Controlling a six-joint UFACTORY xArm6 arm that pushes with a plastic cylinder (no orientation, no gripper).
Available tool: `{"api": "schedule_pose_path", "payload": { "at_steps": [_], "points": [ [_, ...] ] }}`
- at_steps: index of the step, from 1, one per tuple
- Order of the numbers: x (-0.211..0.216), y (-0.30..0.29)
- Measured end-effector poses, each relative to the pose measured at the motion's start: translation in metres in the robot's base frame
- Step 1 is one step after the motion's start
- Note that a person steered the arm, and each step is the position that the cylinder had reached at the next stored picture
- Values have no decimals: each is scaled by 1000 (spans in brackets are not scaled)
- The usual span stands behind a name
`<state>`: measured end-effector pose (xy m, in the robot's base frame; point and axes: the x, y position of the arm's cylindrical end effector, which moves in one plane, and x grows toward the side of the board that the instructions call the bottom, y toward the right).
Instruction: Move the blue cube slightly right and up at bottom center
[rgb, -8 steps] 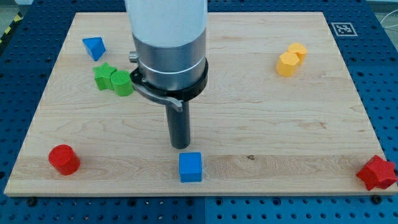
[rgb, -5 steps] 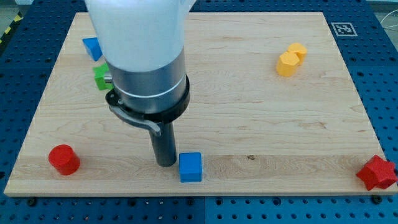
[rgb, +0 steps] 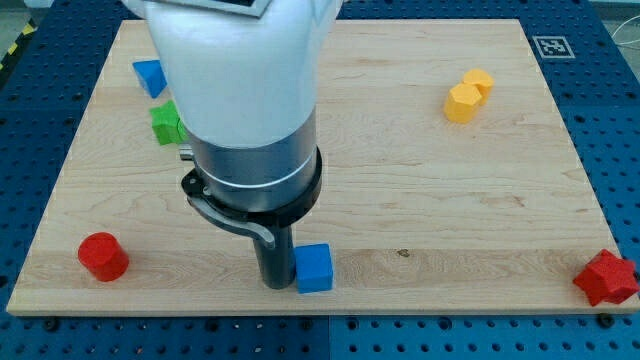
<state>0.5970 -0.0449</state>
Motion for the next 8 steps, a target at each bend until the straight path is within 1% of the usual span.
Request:
{"api": "schedule_pose_path", "payload": {
  "at_steps": [2,4,5,6,8],
  "points": [
    [-3,11],
    [21,28],
    [21,43],
    [11,51],
    [-45,40]
  ]
}}
